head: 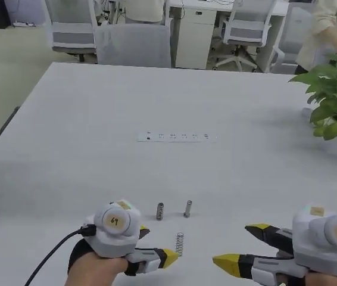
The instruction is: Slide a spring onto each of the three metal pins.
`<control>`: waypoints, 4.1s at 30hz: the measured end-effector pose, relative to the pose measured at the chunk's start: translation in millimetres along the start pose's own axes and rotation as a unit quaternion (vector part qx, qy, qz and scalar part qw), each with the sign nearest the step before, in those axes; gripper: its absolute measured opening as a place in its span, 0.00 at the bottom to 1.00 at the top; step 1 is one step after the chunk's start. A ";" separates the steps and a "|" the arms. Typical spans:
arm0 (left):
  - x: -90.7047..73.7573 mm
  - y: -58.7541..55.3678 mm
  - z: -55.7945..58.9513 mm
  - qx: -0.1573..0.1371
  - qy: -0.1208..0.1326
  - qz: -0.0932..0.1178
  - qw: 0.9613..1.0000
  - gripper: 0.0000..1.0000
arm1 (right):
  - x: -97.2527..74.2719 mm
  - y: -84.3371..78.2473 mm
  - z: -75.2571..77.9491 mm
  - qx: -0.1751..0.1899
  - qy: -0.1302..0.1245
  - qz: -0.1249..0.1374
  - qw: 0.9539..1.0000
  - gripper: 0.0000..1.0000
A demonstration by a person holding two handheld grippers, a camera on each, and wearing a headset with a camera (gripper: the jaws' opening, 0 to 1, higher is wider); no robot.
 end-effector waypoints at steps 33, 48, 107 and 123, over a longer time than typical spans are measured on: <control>63.5 -15.4 4.7 -0.033 0.036 -0.029 0.998 0.33 | -4.0 -13.1 -1.7 0.009 0.002 -0.009 1.000 0.71; 65.5 -18.0 3.8 0.013 0.054 -0.048 0.997 0.10 | -1.6 -13.0 -1.8 0.010 0.005 -0.010 1.000 0.70; 32.8 -28.9 -16.2 0.087 0.043 -0.121 0.988 0.02 | 9.1 -11.5 -4.3 -0.003 0.031 -0.021 0.999 0.70; -1.0 -28.4 -27.9 0.084 0.051 -0.098 0.990 0.01 | 24.8 -5.8 -10.6 -0.015 0.060 -0.028 0.998 0.66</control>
Point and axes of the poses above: the centre of the closed fingertips' face, and the gripper's own axes: x roughly forward along the fingers, z roughly to its right, y roughly out of its top, the point moved 10 cm from there along -x, roughly backward along the fingers
